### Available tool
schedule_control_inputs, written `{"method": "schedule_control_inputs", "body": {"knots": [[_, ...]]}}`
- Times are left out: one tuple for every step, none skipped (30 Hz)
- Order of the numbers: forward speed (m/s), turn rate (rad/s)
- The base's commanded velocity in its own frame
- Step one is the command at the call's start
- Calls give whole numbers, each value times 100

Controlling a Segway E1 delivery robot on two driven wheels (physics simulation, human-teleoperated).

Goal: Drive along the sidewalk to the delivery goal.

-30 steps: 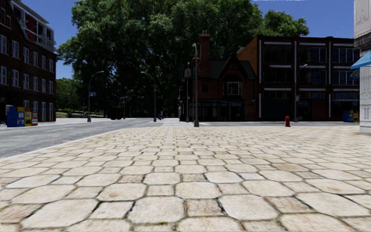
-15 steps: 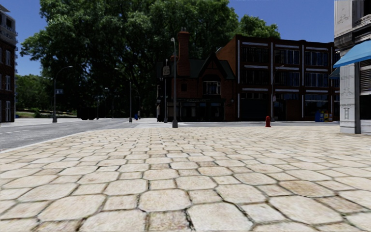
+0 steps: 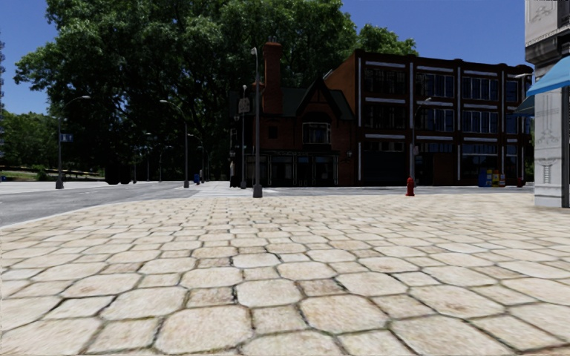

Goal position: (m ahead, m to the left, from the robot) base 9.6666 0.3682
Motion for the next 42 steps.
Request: {"method": "schedule_control_inputs", "body": {"knots": [[200,0],[200,0],[200,0],[200,0],[200,0],[200,0],[200,0],[200,0],[200,0],[200,0],[200,0],[200,0],[200,0],[200,0],[200,0],[200,0],[200,0],[200,0],[200,0],[200,0],[200,0],[200,0],[200,0],[200,0],[200,0],[200,0],[200,0],[200,0],[200,0],[200,0],[200,0],[200,0],[200,0],[200,0],[200,0],[200,0],[200,0],[200,0],[200,0],[200,0],[200,0],[200,0]]}}
